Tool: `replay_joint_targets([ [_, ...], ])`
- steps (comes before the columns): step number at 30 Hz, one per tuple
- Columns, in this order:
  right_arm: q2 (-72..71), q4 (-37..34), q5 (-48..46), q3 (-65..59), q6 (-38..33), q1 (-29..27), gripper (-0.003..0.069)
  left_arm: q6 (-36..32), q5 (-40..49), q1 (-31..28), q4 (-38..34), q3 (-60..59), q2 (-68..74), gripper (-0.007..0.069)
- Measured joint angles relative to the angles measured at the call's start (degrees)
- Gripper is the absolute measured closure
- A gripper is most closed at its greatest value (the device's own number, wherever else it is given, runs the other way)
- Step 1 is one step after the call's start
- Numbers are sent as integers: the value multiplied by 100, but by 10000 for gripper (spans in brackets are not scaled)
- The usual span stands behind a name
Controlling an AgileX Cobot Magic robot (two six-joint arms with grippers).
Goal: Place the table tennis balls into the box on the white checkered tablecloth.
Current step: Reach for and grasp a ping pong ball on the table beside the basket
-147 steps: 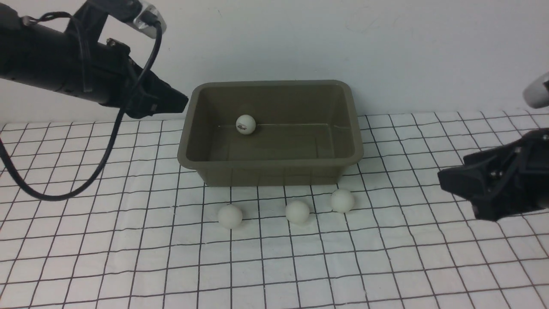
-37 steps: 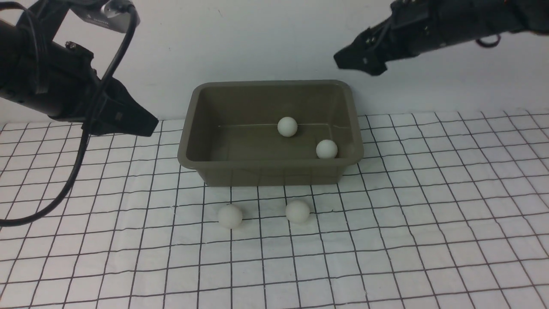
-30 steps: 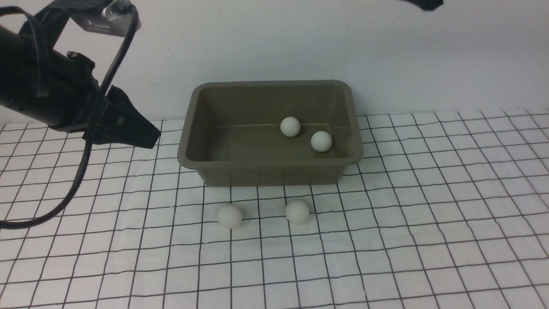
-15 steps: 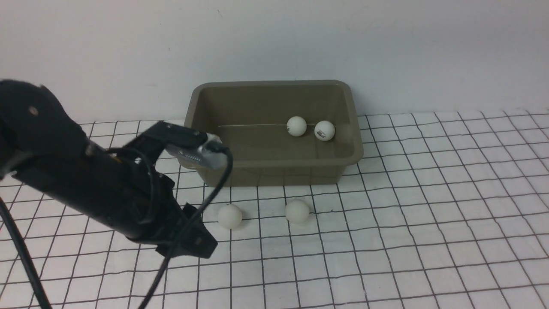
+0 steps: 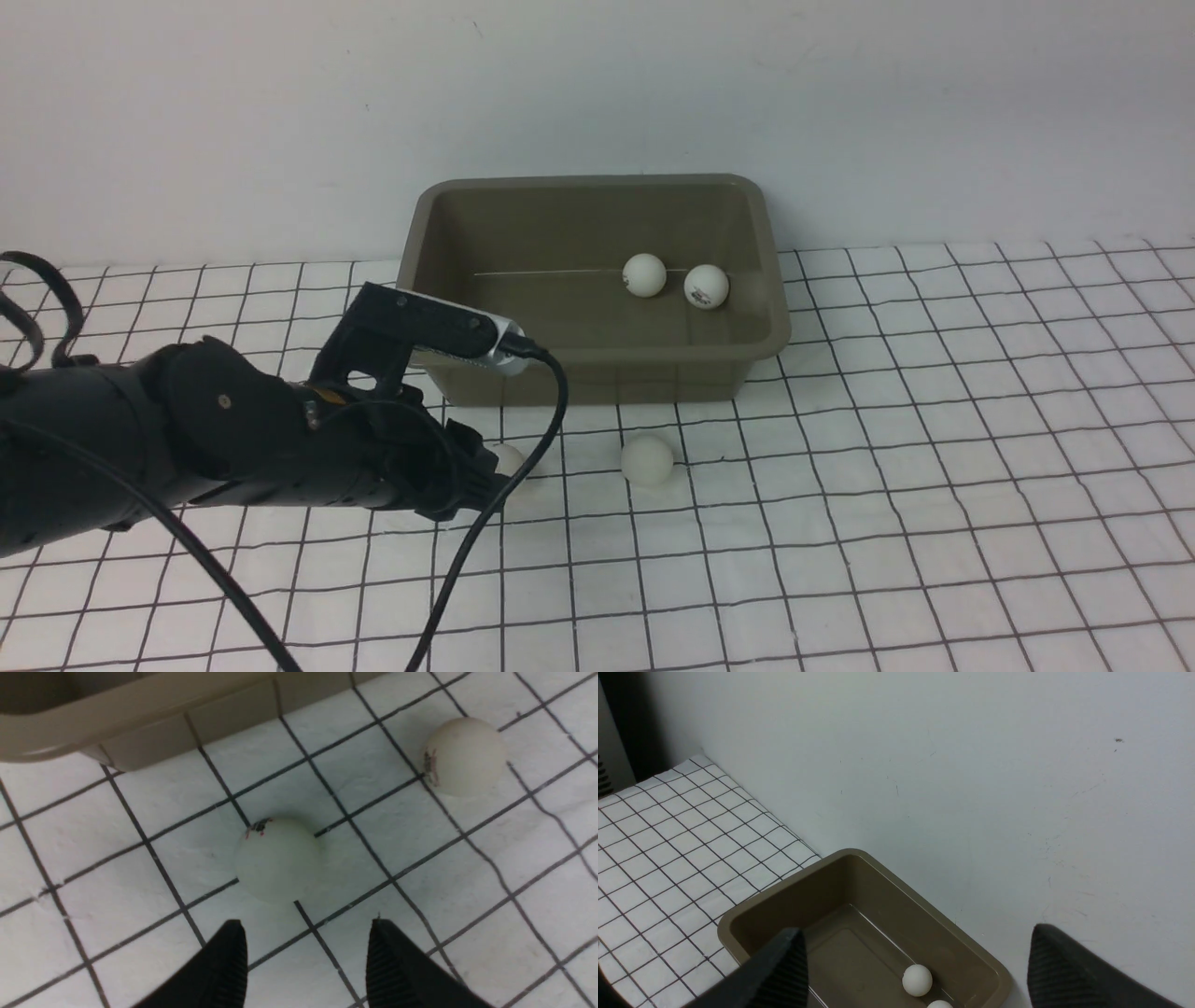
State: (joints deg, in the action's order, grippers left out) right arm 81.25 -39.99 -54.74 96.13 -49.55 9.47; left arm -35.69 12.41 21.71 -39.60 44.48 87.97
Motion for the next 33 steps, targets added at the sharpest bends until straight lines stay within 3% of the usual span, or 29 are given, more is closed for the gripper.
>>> replay_joint_targets([
  [9,0,-5,-12,0,18,0,86,-113,-186,43,-130,66,628,288],
  [15,0,-23,-28,0,44,0,86,-271,-413,54,-205,254,646,111],
  [18,0,-54,-30,0,52,0,88,-277,-427,54,-243,254,702,88],
  [33,-5,-89,-37,0,120,0,89,-277,-847,135,-638,492,1426,83],
])
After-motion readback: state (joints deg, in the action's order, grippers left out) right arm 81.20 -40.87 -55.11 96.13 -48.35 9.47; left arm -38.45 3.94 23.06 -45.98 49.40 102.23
